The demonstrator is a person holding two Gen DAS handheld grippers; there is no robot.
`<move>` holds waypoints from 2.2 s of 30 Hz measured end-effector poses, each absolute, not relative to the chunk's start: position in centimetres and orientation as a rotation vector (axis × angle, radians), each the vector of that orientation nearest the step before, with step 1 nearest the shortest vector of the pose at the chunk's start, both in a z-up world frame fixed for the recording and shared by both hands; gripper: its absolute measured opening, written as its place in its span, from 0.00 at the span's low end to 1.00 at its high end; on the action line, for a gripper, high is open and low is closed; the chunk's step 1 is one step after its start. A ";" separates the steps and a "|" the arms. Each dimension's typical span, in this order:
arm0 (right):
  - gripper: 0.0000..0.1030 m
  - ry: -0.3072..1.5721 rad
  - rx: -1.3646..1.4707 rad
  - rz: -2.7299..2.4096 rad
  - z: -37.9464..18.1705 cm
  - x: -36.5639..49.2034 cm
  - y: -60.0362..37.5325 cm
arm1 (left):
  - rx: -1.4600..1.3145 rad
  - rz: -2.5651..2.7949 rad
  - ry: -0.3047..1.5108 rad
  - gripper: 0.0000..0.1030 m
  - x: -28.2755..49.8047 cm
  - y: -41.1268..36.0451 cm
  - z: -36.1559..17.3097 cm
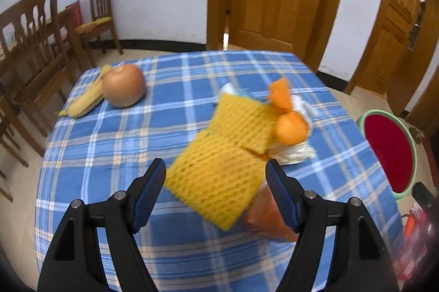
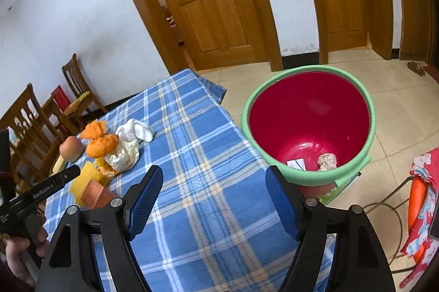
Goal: Collect trash
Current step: 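Grasp the yellow foam fruit net with the left tool and lift it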
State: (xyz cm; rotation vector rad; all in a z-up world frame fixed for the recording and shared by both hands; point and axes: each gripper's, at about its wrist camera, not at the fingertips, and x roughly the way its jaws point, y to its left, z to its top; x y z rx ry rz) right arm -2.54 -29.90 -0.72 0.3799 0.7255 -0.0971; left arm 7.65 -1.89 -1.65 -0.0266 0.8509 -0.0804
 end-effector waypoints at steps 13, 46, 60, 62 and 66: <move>0.76 0.769 0.346 -0.104 -1.6 -1.7 -28.0 | -0.076 -0.076 0.921 0.75 9.5 0.2 -5.0; 0.83 0.828 0.190 0.166 -1.7 1.1 -17.2 | -0.256 -0.045 0.840 0.22 4.5 8.2 -2.7; 0.83 0.905 0.103 0.201 -4.5 3.6 -12.7 | -0.280 -0.002 0.875 0.22 3.9 10.5 -4.4; 0.83 0.914 0.098 0.203 -4.8 3.9 -12.6 | -0.279 -0.001 0.877 0.22 4.0 10.5 -4.5; 0.83 0.921 0.089 0.201 -5.3 4.3 -12.0 | -0.278 -0.001 0.882 0.22 4.2 10.5 -4.7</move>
